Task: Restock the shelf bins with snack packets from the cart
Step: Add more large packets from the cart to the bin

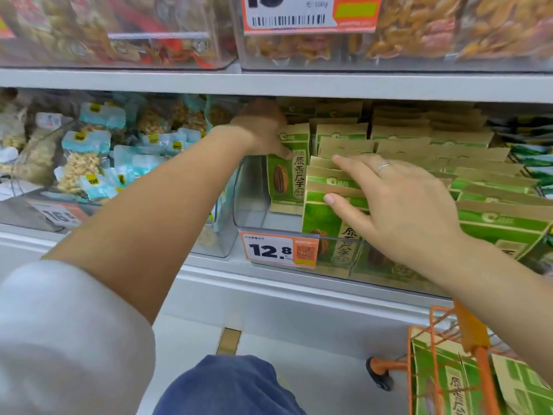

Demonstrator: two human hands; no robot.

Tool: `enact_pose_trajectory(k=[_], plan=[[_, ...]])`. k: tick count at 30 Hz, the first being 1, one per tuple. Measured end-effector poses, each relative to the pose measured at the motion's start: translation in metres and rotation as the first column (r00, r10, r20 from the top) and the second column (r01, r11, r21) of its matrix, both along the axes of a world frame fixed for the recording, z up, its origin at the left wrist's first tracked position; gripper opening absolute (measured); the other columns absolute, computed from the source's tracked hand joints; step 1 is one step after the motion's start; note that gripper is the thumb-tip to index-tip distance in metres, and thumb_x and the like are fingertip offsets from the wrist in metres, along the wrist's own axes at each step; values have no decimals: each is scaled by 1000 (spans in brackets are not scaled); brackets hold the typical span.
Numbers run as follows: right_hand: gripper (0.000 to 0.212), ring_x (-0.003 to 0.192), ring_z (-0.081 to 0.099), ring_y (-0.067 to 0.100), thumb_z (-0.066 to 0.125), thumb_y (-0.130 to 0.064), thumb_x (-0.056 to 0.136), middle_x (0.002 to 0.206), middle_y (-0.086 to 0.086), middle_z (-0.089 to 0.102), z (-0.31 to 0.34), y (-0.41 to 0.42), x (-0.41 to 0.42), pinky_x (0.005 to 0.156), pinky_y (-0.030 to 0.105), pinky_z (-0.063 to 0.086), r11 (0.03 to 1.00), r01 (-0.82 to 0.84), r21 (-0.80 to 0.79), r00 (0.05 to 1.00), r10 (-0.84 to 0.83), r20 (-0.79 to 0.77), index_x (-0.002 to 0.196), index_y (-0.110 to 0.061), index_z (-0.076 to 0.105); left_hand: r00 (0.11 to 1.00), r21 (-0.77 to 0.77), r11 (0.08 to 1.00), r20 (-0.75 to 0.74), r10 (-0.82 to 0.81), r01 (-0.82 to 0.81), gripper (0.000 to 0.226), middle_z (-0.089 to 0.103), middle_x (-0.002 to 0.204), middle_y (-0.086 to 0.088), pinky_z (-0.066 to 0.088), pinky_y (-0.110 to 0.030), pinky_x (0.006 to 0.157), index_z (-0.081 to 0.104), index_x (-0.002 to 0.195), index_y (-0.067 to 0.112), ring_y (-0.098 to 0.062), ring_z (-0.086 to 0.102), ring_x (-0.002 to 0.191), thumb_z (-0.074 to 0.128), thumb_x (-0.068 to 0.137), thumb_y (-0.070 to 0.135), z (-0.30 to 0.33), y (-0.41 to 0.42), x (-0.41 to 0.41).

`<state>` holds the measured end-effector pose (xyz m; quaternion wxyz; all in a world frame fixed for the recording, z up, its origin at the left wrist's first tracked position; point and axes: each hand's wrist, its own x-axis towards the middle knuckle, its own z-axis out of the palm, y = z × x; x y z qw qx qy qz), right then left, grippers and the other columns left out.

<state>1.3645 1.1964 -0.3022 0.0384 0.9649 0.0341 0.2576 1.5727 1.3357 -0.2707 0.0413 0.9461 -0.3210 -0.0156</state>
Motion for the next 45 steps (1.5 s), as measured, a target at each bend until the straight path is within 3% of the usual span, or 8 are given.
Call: enact_pose_trajectory(k=[5,13,17,22,25,35,40,45], plan=[[55,97,66,28,35,-53,96,116,6,67,-2,0,1,79,35,52,1000,-13,15,999,13,34,131,-17,57,993,-10,999,110,-29,31,50,59,117,-14,39,-30,77,62,113,7,-32,54,107,73,81,43,2,-16,-8],[56,98,66,28,34,-55,96,117,5,67,-1,-1,1,81,36,52,1000,-17,11,999,17,34,132,-18,55,988,49,996,144,64,-72,64,55,129,-13,45,-37,91,52,129,10,-34,51,117,71,82,48,9,-3,-8],[56,99,65,29,34,-54,95,117,6,66,-2,0,0,82,37,51,1000,-12,18,1000,11,27,132,-17,55,970,136,984,227,86,-119,40,56,121,-13,38,-36,77,55,119,10,-34,52,112,63,88,33,15,-13,-25],[57,99,65,30,34,-54,96,118,7,66,-1,0,-1,84,38,51,1000,-8,22,1000,8,17,133,-17,55,920,175,967,376,109,-186,30,55,122,-14,41,-39,86,56,112,11,-36,51,114,64,89,29,11,-18,-34],[57,99,65,31,34,-54,95,117,7,66,-1,0,0,84,39,51,999,-12,30,1000,11,15,133,-16,55,916,150,969,379,128,-197,57,55,126,-15,42,-41,92,57,122,8,-38,49,118,73,81,44,7,-16,-29],[57,99,64,31,32,-54,95,117,7,66,-1,1,0,87,39,49,999,1,49,1000,-1,-3,133,-17,54,962,-56,997,265,59,-46,53,55,130,-14,40,-36,95,58,125,10,-34,48,122,70,84,41,-1,-16,-9],[58,104,63,30,30,-55,95,120,6,64,1,2,-2,91,39,48,998,18,52,999,-15,-48,136,-19,51,954,69,984,263,141,-165,87,39,147,-15,23,-43,114,32,144,8,-33,32,138,75,78,46,-4,-15,-10],[59,106,62,30,29,-56,95,120,6,64,1,2,-2,93,40,47,999,23,46,997,-19,-76,137,-19,50,985,309,940,136,107,-145,80,39,146,-15,20,-45,114,37,143,9,-34,31,137,77,78,33,8,-21,-18]])
